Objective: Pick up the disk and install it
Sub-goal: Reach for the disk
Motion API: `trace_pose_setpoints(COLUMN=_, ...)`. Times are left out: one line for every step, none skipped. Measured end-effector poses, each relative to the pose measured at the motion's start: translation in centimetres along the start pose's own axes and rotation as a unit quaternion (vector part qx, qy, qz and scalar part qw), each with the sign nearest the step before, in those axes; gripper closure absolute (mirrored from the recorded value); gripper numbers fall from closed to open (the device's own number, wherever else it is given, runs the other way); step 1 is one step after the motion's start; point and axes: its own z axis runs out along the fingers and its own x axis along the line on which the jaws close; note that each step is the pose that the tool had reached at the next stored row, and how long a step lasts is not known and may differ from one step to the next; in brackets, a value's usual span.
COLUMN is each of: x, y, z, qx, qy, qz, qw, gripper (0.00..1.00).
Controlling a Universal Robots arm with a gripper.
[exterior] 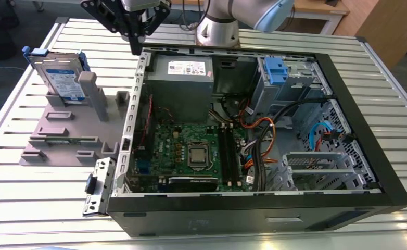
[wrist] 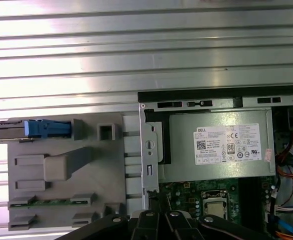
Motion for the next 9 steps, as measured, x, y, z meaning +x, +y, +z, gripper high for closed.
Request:
trace_pose_setpoints(x=0.02, y=0.00, z=0.00, qx=0.0000, qy=0.0000, qz=0.000, qw=1.00000, gripper=0.89)
trace_pose_setpoints(x=0.04, y=0.00, z=0.00, qx=0.0000, qy=0.0000, qz=0.000, qw=1.00000, gripper=0.89)
trace_pose_setpoints(x=0.07, y=-0.01, z=0.00, qx=0.0000, qy=0.0000, qz=0.000, qw=1.00000, gripper=0.89)
trace_pose_setpoints(x=0.09, y=-0.01, z=0.00, qx=0.0000, qy=0.0000, qz=0.000, qw=1.00000, gripper=0.89)
trace_pose_setpoints(x=0.11, y=-0.01, z=0.00, qx=0.0000, qy=0.0000, qz=0.000, qw=1.00000, gripper=0.89)
trace_pose_setpoints(x=0.13, y=-0.01, z=0.00, qx=0.0000, qy=0.0000, qz=0.000, qw=1.00000, gripper=0.89)
trace_pose_setpoints(x=0.15, y=-0.01, z=0.00, qx=0.0000, qy=0.0000, qz=0.000, qw=1.00000, gripper=0.89)
trace_pose_setpoints(x=0.17, y=-0.01, z=0.00, qx=0.0001, qy=0.0000, qz=0.000, qw=1.00000, gripper=0.89)
trace_pose_setpoints(x=0.19, y=-0.02, z=-0.01, qx=0.0001, qy=0.0000, qz=0.000, qw=1.00000, gripper=0.89)
